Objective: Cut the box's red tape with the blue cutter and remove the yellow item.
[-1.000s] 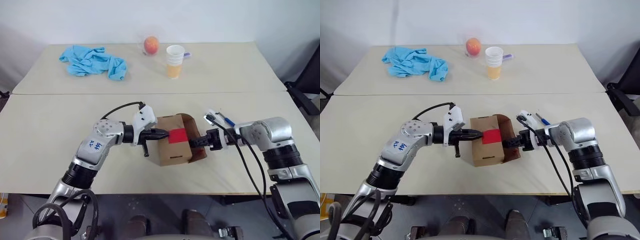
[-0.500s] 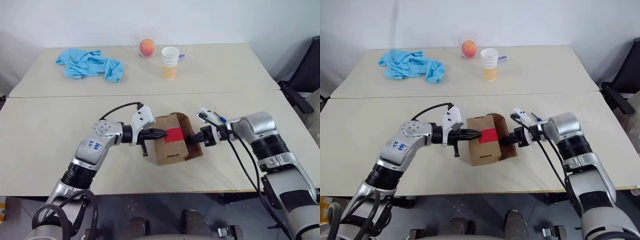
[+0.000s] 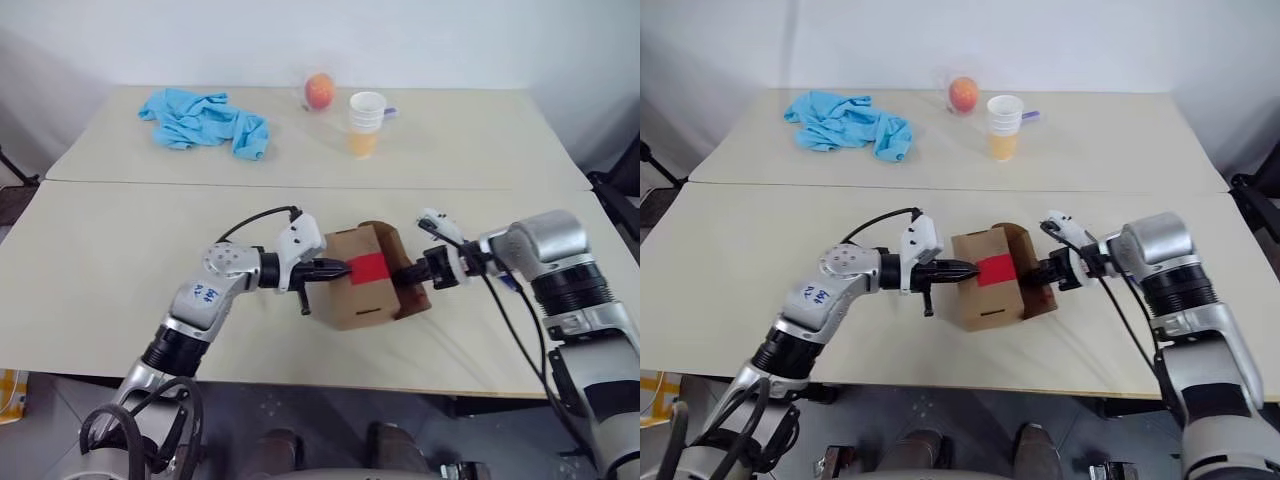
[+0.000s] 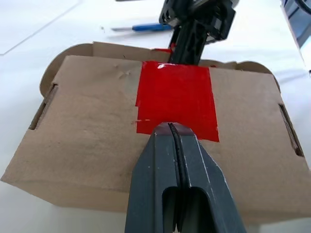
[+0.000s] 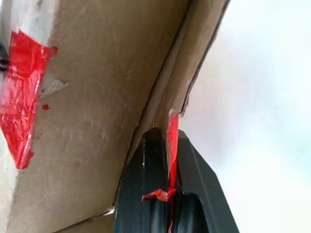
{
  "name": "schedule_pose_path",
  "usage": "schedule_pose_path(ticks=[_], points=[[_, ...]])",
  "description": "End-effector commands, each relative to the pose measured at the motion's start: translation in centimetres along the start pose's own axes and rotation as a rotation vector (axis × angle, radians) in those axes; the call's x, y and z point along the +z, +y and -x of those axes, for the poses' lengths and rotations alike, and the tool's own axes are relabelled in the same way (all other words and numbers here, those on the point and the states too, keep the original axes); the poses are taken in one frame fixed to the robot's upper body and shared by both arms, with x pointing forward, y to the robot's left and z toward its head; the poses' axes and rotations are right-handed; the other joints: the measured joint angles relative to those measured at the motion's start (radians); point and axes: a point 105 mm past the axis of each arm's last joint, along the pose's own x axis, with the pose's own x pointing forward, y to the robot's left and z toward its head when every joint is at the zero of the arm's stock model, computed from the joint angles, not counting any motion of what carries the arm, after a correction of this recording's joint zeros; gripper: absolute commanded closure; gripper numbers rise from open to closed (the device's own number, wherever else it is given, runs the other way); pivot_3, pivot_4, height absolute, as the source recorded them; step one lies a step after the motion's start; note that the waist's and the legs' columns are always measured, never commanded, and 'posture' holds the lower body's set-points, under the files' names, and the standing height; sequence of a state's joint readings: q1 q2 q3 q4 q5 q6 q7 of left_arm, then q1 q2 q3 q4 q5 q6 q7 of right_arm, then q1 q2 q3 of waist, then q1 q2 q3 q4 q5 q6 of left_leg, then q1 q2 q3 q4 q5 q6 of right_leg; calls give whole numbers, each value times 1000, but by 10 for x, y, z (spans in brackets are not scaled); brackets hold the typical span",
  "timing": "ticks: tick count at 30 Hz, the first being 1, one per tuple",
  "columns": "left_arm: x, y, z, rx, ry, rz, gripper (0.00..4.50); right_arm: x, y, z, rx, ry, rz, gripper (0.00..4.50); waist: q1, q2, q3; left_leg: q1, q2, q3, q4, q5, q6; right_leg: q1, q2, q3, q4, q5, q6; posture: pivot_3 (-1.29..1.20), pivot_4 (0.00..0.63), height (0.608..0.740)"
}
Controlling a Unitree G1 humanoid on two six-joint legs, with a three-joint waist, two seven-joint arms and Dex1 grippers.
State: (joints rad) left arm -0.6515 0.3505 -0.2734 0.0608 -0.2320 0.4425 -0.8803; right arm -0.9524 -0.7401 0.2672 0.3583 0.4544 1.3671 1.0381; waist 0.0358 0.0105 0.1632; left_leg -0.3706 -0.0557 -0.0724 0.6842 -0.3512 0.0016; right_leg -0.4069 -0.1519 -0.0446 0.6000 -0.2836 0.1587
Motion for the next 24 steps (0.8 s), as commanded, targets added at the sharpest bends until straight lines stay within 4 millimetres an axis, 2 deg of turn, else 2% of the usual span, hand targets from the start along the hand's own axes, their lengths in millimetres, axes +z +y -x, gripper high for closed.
schedule_pose_path(ticks=[1, 6, 13, 18, 24], points=[[-22, -1, -18, 4, 59, 35, 4500, 16, -5, 40, -111, -54, 15, 4482, 5, 0, 0, -2, 0, 0, 0, 0, 0, -1, 0, 0, 1, 1, 2, 0, 150, 740], [-10, 3, -45, 47, -29, 14, 4500, 20, -2, 70, -218, -30, 43, 4482, 10, 0, 0, -5, 0, 1, -2, 0, 1, -4, 0, -1, -3, 2, 2, 0, 150, 740], [-11, 4, -55, 100, -81, 15, 4500, 41, 18, 96, -343, -27, 103, 4482, 10, 0, 1, -7, 0, 2, -2, 0, 1, -4, 1, -1, -5, 2, 4, 0, 150, 740], [-9, 2, -62, 119, -113, 32, 4500, 48, 28, 101, -389, 13, 162, 4482, 14, -1, 1, -8, 0, 2, -2, 0, 2, -6, 1, -2, -6, 2, 4, 0, 150, 740], [-8, -1, -65, 131, -126, 40, 4500, 49, 37, 99, -440, 73, 238, 4482, 13, -1, 2, -21, -1, 2, -1, -1, 2, -18, 0, -2, -5, 3, 5, 0, 150, 740]])
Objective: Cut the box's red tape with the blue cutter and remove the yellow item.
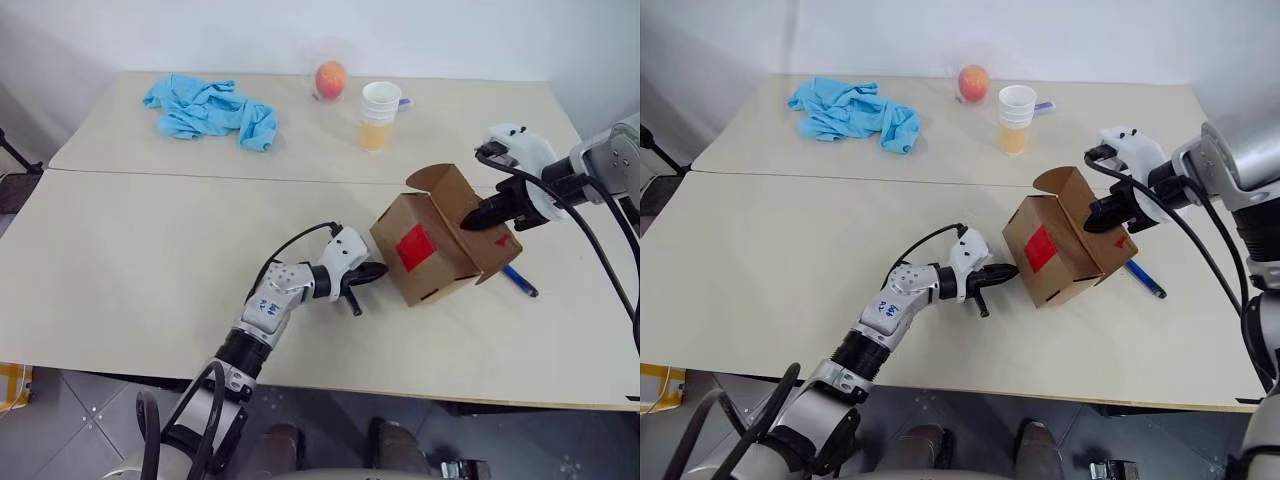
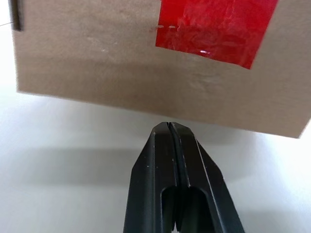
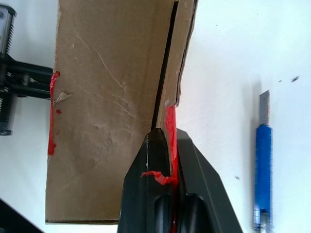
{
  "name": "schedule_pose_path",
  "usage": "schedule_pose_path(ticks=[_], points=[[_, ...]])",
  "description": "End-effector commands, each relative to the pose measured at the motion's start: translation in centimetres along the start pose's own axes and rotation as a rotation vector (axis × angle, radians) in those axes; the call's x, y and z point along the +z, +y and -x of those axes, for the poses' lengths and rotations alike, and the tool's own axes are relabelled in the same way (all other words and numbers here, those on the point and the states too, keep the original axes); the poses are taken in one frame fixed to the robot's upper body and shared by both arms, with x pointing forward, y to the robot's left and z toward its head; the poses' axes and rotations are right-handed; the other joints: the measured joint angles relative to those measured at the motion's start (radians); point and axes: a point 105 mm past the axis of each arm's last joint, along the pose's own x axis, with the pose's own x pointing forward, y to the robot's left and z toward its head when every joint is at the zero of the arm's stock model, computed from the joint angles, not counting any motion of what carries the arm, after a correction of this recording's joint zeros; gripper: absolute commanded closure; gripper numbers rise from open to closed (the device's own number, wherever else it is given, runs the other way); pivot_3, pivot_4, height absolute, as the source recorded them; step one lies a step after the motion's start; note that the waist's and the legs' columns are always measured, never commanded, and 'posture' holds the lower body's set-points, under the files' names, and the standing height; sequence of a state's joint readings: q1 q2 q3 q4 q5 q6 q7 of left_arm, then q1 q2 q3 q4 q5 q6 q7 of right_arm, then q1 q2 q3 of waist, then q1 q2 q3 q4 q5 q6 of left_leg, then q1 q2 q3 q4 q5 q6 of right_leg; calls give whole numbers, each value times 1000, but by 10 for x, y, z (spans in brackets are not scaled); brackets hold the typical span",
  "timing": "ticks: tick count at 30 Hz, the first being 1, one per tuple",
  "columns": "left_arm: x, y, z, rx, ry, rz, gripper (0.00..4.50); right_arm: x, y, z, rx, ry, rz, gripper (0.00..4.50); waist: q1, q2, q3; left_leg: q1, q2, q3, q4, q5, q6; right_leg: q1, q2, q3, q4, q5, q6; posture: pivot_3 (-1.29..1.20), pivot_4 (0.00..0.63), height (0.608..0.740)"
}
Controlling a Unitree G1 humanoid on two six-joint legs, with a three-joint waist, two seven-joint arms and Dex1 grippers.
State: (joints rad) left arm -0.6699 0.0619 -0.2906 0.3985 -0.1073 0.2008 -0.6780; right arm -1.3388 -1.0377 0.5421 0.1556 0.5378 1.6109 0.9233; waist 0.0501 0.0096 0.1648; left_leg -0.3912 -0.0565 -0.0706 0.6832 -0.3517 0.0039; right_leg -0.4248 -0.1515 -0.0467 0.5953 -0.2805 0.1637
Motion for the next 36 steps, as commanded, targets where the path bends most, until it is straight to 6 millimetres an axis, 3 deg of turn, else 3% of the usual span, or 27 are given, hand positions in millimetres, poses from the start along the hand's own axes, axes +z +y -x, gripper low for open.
schedule_pose_path(ticks=[1, 8, 10, 13, 16, 18, 20, 22, 26, 32, 36], points=[[11, -2, 2, 8, -31, -43, 4500, 8, 7, 9, -42, -6, 71, 4482, -3, 0, 0, -1, 0, 1, 0, 0, 0, -1, 0, 0, 0, 0, 0, 0, 150, 740], [9, 9, 16, 62, -1, -22, 4500, 12, 16, 14, -84, -11, 138, 4482, -19, 0, 1, -2, 0, 2, 0, 0, 0, -3, 0, 0, 2, 0, 0, 0, 150, 740], [10, 5, 20, 26, -7, 17, 4500, 11, 18, 14, -99, -16, 158, 4482, -21, 0, 1, -2, 0, 2, 0, 0, 0, -3, 0, 0, 2, 0, 0, 0, 150, 740], [11, -18, 39, -151, 27, 87, 4500, 12, 20, 13, -119, -27, 175, 4482, -26, 0, 1, -2, 0, 2, 0, 0, 0, -3, 0, 0, 2, 0, 0, 0, 150, 740], [9, -17, 57, -177, 92, 76, 4500, 13, 20, 11, -137, -39, 170, 4482, -28, 1, 1, -1, 0, 2, 0, 0, 0, -3, 0, 0, 3, 0, 0, 0, 150, 740], [14, -11, 63, -165, 96, 72, 4500, 13, 21, 9, -136, -41, 169, 4482, -28, 1, 1, -1, 1, 2, 1, 0, 0, -3, 0, 0, 4, 0, 0, 0, 150, 740], [39, -11, 65, -201, 8, 99, 4500, 12, 26, 6, -128, -42, 186, 4482, -25, 0, 1, -1, 1, 2, 2, 0, 0, -3, 0, 1, 5, 0, 0, 0, 150, 740], [64, -10, 64, -222, -81, 100, 4500, 12, 31, 3, -119, -44, 201, 4482, -24, 0, 1, -1, 0, 1, 3, 0, 0, -3, 0, 1, 6, 0, 0, 0, 150, 740], [88, -6, 52, -201, -156, 54, 4500, 14, 40, 0, -107, -57, 224, 4482, -25, 0, 1, -1, 0, 1, 4, 0, 0, -2, 0, 1, 6, 0, 0, 0, 150, 740], [99, -2, 31, -152, -215, 42, 4500, 8, 53, -3, -88, -60, 269, 4482, -26, -1, 1, 0, 0, 2, 3, 0, 0, -2, 0, 0, 7, 0, 0, 0, 150, 740], [88, -6, 23, -154, -167, 19, 4500, 4, 57, -4, -79, -59, 270, 4482, -27, -1, 1, 0, 0, 3, 4, 0, 0, -2, 0, 0, 9, 0, 0, 0, 150, 740]])
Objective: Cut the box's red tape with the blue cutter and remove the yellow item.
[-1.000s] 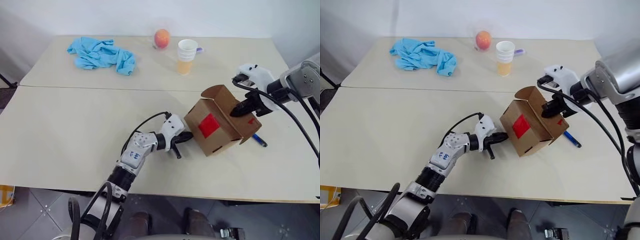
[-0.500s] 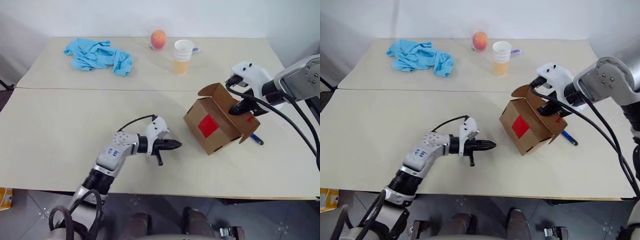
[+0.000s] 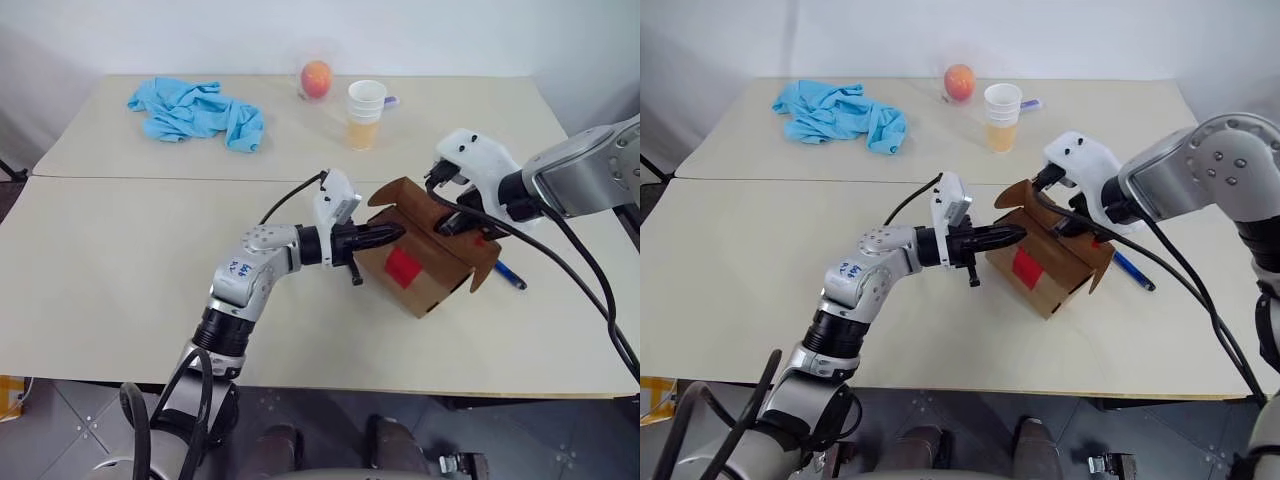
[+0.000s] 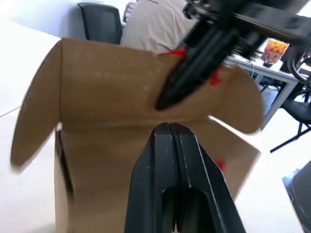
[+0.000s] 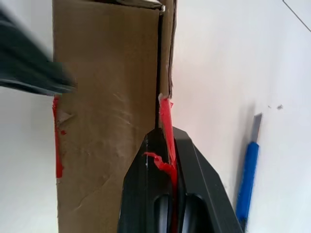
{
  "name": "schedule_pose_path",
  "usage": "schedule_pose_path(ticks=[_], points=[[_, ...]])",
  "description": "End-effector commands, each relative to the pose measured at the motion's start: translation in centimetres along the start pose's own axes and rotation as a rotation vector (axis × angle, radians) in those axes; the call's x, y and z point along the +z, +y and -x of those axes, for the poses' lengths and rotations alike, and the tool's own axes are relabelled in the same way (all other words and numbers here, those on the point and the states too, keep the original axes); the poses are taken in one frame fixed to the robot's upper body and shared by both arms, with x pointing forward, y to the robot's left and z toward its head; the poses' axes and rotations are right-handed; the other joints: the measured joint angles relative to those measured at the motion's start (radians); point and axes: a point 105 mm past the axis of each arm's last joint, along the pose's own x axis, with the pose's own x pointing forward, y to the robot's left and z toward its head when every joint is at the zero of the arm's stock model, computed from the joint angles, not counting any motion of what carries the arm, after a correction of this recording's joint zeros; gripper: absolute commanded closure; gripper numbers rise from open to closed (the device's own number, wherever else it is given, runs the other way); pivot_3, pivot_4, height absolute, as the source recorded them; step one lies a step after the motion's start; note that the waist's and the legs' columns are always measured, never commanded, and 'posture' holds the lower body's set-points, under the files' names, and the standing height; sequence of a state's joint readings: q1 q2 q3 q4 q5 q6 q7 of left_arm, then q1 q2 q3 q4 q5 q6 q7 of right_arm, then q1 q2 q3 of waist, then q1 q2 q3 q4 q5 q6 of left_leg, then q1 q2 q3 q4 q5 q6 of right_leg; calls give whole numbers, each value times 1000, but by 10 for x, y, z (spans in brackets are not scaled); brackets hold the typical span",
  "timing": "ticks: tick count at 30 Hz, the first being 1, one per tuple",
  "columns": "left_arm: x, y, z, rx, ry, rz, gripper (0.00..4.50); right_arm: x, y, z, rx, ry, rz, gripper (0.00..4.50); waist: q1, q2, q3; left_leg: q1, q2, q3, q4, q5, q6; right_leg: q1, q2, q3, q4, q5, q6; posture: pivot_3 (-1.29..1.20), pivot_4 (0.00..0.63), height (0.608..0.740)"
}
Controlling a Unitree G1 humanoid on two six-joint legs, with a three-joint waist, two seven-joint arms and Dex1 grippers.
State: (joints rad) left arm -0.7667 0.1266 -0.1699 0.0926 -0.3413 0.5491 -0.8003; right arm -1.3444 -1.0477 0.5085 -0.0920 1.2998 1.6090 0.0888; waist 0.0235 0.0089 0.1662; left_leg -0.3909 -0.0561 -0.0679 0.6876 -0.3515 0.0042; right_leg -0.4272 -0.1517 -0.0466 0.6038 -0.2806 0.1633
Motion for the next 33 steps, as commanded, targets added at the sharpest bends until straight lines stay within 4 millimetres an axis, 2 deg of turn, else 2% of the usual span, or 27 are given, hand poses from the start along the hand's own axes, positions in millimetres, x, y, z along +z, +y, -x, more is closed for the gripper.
schedule_pose_path(ticks=[1, 5, 8, 16, 21, 27, 33], points=[[0, -2, -6, -4, 7, -54, 4500, -3, 5, 2, 10, -2, 4, 4482, 0, 0, 0, 0, 0, 0, 0, 0, 0, 0, 0, 0, 0, 0, 0, 0, 150, 740], [-11, -5, -10, -15, 47, -36, 4500, -1, 9, 0, 26, -11, -9, 4482, 3, 0, 0, 0, 0, 0, 3, 0, 0, 1, 0, 0, 2, 0, 0, 0, 150, 740], [-25, -11, -4, -46, 112, 1, 4500, -6, 1, -1, 1, -3, -50, 4482, 3, 0, 0, 0, 0, 0, 4, 0, 0, 1, 0, 0, 2, 0, 0, 0, 150, 740], [-60, -4, 7, 14, 210, 64, 4500, -14, -11, -1, -23, 0, -129, 4482, 2, 0, -1, 1, 0, -1, 5, 0, 1, 2, 0, 0, 3, 0, 0, 0, 150, 740], [-83, -3, 19, 59, 266, 103, 4500, -23, -33, 2, -91, 21, -195, 4482, 4, -1, -3, 4, 0, -1, 5, 0, 1, 7, 0, 0, 2, 0, 0, 0, 150, 740], [-85, 2, 29, 112, 243, 104, 4500, -36, -49, 1, -126, 64, -246, 4482, 13, -1, -3, 12, 0, -3, 7, -2, 3, 19, 0, -2, -2, 0, 0, 0, 150, 740], [-75, 12, 34, 170, 198, 84, 4500, -37, -48, -1, -86, 80, -242, 4482, 11, -1, -3, 15, 0, -2, 7, -2, 3, 20, 0, -1, -1, 0, 0, 0, 150, 740]])
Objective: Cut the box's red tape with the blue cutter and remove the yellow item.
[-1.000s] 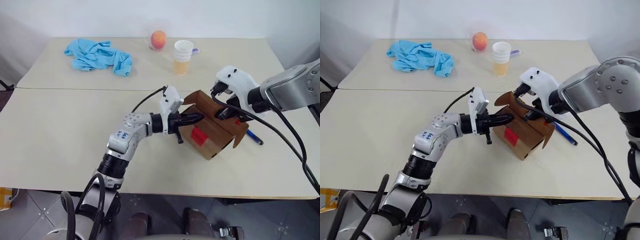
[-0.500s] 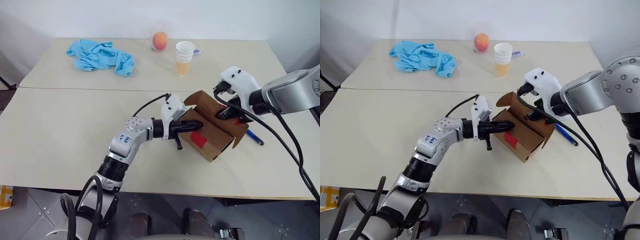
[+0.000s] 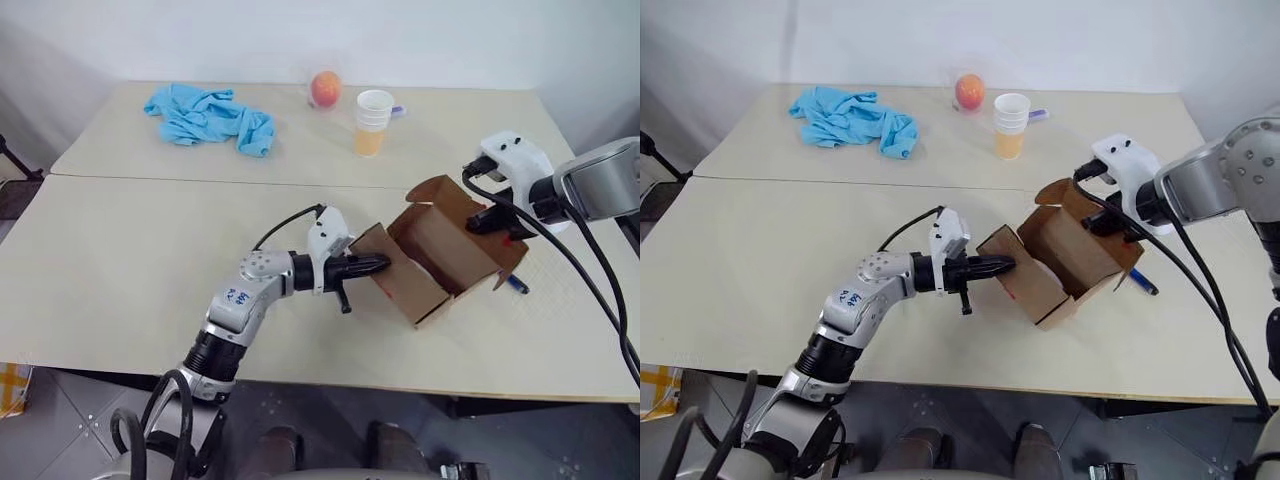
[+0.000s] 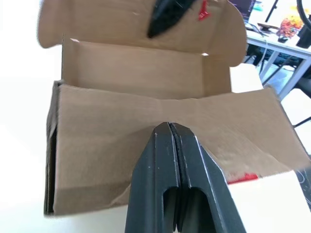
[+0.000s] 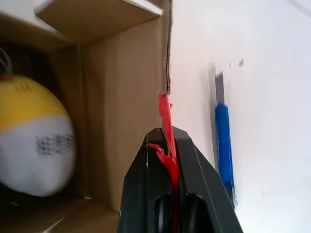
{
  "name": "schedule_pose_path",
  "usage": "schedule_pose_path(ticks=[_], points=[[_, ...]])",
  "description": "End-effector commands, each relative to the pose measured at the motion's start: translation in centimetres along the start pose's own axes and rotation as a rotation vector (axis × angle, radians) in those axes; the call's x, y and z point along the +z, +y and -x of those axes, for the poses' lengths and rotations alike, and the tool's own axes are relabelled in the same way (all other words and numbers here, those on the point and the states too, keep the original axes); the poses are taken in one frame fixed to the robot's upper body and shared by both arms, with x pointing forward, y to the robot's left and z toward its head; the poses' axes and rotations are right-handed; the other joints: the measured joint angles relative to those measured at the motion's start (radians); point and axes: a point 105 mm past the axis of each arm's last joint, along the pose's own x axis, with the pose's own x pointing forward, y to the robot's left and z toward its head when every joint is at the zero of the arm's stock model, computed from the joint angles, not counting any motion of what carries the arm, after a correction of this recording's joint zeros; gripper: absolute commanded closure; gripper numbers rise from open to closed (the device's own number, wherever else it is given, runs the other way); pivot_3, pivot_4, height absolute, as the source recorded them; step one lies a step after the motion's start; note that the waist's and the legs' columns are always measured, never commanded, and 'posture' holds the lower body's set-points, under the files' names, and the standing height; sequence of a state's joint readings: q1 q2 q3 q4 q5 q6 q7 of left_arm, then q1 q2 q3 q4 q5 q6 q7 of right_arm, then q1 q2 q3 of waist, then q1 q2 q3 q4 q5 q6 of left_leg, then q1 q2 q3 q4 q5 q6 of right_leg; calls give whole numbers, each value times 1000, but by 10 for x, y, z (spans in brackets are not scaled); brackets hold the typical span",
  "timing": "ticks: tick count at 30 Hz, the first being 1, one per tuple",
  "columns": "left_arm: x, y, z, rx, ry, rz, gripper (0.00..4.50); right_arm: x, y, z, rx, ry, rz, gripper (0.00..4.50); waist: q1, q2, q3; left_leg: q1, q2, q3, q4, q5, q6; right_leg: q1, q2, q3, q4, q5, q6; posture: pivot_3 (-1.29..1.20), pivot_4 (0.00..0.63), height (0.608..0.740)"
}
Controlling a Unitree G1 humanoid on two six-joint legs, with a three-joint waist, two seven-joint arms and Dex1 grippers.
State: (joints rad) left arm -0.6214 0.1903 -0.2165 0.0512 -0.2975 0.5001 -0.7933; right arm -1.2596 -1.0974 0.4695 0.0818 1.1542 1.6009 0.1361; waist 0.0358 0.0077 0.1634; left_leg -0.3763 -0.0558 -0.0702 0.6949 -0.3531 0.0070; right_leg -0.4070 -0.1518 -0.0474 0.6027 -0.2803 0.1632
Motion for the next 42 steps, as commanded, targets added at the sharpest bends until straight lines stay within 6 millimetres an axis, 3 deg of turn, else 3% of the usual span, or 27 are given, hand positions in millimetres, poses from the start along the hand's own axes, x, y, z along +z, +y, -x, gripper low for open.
schedule_pose_path(ticks=[1, 13, 22, 27, 30, 33, 37, 42], points=[[-31, 18, 10, 121, 102, 73, 4500, -4, 0, 3, 22, 16, 1, 4482, -4, 0, 0, 0, 0, 0, 0, 0, 0, 0, 0, 0, 0, 0, 0, 0, 150, 740], [-39, 12, 40, 121, 143, 107, 4500, -13, 1, -7, 53, 19, -33, 4482, -11, 0, 0, 1, 1, 1, 0, 0, 0, -2, 0, 2, 2, 0, 0, 0, 150, 740], [-30, 18, 36, 153, 117, 72, 4500, -16, 11, -14, 90, 10, -39, 4482, -5, 0, 1, -7, 0, 0, -1, 0, 0, -9, 0, 1, 1, 0, 0, 0, 150, 740], [-33, 18, 44, 169, 136, 85, 4500, -21, 17, -19, 127, 12, -65, 4482, -11, 0, 1, -11, 0, 1, -1, 0, 0, -13, 0, 1, 1, 0, 0, 0, 150, 740], [-35, 23, 52, 207, 153, 94, 3903, -20, 21, -21, 156, -22, -95, 4500, -13, 0, 1, -11, 0, 1, -1, 0, 0, -13, 0, 1, 1, 0, 0, 0, 150, 740], [-29, 28, 64, 244, 137, 96, 3066, -16, 21, -14, 168, -100, -109, 3876, -12, 0, 1, -11, 0, 1, 0, 0, 0, -13, 0, 1, 2, 0, 0, 0, 150, 740], [-17, 31, 104, 250, 109, 116, 1911, -16, 14, 20, 221, -352, -57, 2615, -9, 0, 1, -11, 0, 1, -1, 0, 0, -13, 0, 1, 1, 0, 0, 0, 150, 740], [-17, 22, 169, 232, 139, 86, 404, -35, 4, 48, 274, -591, 232, 898, -16, 0, 2, -11, 0, 3, -2, -2, 2, -13, 0, 0, 0, 0, 0, 0, 150, 740]])
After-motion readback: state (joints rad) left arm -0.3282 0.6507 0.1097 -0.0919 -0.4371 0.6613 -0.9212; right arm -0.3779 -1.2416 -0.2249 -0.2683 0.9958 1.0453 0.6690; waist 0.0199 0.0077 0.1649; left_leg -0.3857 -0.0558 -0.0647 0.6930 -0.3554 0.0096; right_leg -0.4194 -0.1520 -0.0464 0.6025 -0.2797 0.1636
